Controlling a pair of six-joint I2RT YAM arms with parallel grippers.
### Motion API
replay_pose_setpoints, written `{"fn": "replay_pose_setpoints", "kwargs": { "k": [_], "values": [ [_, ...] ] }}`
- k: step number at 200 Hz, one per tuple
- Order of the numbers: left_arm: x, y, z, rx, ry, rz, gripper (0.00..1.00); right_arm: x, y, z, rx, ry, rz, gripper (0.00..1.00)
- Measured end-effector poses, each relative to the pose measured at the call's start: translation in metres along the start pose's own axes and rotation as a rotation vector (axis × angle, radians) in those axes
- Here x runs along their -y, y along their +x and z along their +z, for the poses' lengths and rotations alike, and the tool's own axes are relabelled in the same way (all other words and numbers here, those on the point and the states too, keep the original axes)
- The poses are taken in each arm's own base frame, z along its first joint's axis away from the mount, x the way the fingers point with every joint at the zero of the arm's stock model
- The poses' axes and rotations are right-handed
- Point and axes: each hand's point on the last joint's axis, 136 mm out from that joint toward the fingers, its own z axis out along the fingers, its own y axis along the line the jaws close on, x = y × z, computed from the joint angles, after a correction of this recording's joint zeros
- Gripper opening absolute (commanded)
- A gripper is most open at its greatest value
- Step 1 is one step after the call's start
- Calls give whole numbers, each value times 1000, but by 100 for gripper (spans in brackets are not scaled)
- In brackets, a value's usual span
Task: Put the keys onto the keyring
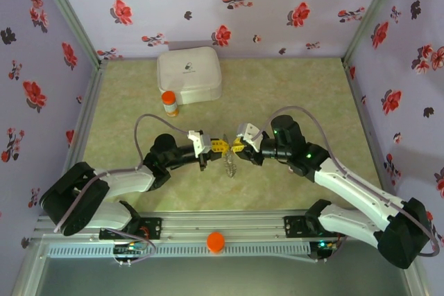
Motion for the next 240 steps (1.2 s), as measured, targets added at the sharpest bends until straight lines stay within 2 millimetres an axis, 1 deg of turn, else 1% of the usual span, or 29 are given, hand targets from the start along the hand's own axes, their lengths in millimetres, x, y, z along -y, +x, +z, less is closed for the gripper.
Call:
{"fn": "replay_pose_setpoints", "kwargs": {
  "k": [41, 59, 77, 85, 95, 100, 109, 126, 146, 165, 183, 200, 228, 240],
  "values": [
    [3, 2, 1, -5, 23, -10, 0, -5, -1, 1, 7, -32, 3, 15],
    [5, 4, 1, -12, 35, -19, 0, -7, 0, 3, 6, -53, 8, 10],
    [5, 7, 1, -20, 36, -31, 0, -8, 1, 4, 1, -68, 17, 0],
    [5, 8, 1, -24, 36, -34, 0, -8, 2, 5, -4, -74, 23, 0],
    [5, 9, 1, -28, 36, -40, 24, -9, 4, 5, -12, -78, 26, 0],
    [5, 9, 1, -30, 36, -39, 30, -9, 4, 5, -17, -82, 26, 0],
    [3, 9, 1, -29, 26, -41, 33, -10, 5, 5, -31, -92, 30, 0],
    [1, 10, 0, -43, 6, -31, 34, -13, 7, 5, -72, -110, 22, 0],
    [-1, 12, 0, -97, -7, -8, 32, -15, 8, 6, -131, -120, -13, 0],
    [-1, 9, 1, -142, -2, 27, 26, -17, 8, 6, -189, -123, -60, 0],
    [1, 11, 0, -176, 5, 49, 21, -18, 8, 7, -242, -125, -106, 0],
    [3, 16, -1, -206, 16, 52, 15, -19, 12, 10, -283, -131, -137, 0],
    [7, 24, -2, -241, 39, 52, 0, -20, 16, 12, -312, -136, -155, 0],
    [8, 24, -2, -243, 45, 56, 0, -20, 17, 12, -313, -136, -156, 0]
  ]
}}
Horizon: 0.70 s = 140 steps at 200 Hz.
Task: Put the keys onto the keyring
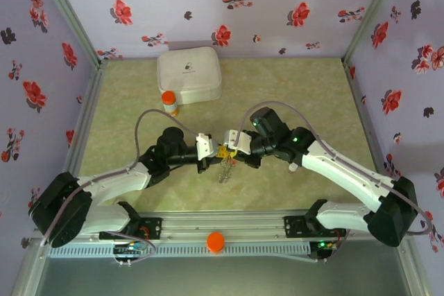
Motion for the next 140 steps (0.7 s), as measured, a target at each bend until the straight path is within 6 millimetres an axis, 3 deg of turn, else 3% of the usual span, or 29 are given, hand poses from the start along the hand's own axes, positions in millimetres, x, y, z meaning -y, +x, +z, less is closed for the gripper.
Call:
{"fn": "replay_pose_setpoints", "kwargs": {
  "k": [21, 37, 57, 99, 140],
  "values": [
    [0, 0, 0, 1, 0, 3, 0, 0, 0, 0, 14, 6, 3, 0],
    [-1, -3, 0, 15, -5, 12, 0, 1, 0, -3, 56, 21, 23, 21],
    [-4, -7, -2, 57, -34, 17, 0, 4, 0, -8, 137, 43, 70, 32],
    [-8, -2, 0, 112, -69, -13, 0, 3, 6, -13, 241, 71, 192, 41],
    [-13, -14, -1, 177, -93, -13, 0, 6, 14, -11, 258, 114, 246, 47]
  ]
}}
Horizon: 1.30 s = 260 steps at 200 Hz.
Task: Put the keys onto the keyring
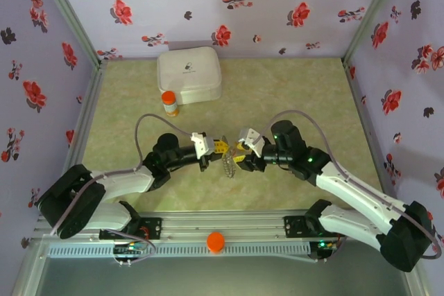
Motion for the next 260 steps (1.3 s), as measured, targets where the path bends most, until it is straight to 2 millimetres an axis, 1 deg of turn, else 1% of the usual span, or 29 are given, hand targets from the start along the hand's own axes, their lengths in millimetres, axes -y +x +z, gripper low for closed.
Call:
{"fn": "replay_pose_setpoints", "kwargs": {
  "k": [18, 38, 70, 104, 124, 161, 187, 209, 228, 238, 260],
  "values": [
    [-1, -4, 0, 16, -3, -4, 0, 7, 7, 3, -10, 43, 10, 45],
    [-1, -3, 1, 17, -2, -8, 0, 14, 12, 7, -29, 70, 17, 45],
    [-1, -2, 1, 14, 0, -21, 0, 16, 11, 11, -24, 73, 15, 42],
    [1, 1, 2, 7, 10, -33, 0, 16, 2, 12, 21, 65, -7, 32],
    [1, 2, 2, 8, 11, -33, 0, 14, 3, 13, 27, 51, -7, 26],
    [0, 0, 3, 16, 10, -35, 0, 11, 3, 16, 30, 28, -11, 13],
    [0, -2, 3, 25, 8, -33, 0, 8, 4, 18, 28, 6, -5, 6],
    [1, -3, 3, 31, 12, -39, 0, 6, 11, 24, 6, -19, 8, 5],
    [2, 0, 3, 21, 22, -51, 0, 6, 15, 29, -21, -32, 15, 6],
    [3, 1, 3, 19, 25, -53, 0, 6, 16, 30, -28, -36, 12, 11],
    [3, -1, 3, 25, 28, -49, 0, 5, 17, 30, -34, -38, 3, 27]
  ]
}}
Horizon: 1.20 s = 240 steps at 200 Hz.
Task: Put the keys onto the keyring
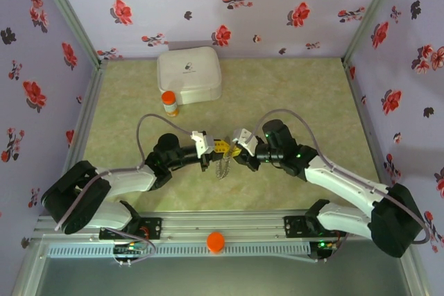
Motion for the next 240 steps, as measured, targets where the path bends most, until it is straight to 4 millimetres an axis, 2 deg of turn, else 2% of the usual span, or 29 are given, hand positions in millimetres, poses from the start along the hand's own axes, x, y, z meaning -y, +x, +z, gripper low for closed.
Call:
{"fn": "replay_pose_setpoints", "kwargs": {
  "k": [7, 19, 47, 79, 120, 165, 207, 222, 240],
  "values": [
    [0, -1, 0, 5, 3, 3, 0, 0, 1, -1, -3, 4, 0, 33],
    [1, -2, 0, 8, 4, 6, 0, 2, 1, -5, -3, 26, -13, 36],
    [1, -2, 0, 8, 7, 6, 0, 9, -3, -16, 5, 99, -38, 35],
    [1, -2, 0, 7, 7, 9, 0, 4, -2, -30, -23, 109, -69, 34],
    [1, 1, 0, -2, 8, 17, 0, 0, -18, -45, 3, 114, -101, 28],
    [3, 1, 0, -4, 16, 16, 0, 2, -30, -35, 51, 93, -104, 26],
    [6, 1, 0, -4, 30, 15, 0, -1, -31, -21, 58, 52, -93, 21],
    [5, 2, 0, -6, 26, 14, 0, -1, -31, -20, 59, 44, -90, 15],
    [3, 3, 0, -10, 17, 10, 0, -3, -31, -18, 60, 32, -86, 1]
  ]
}}
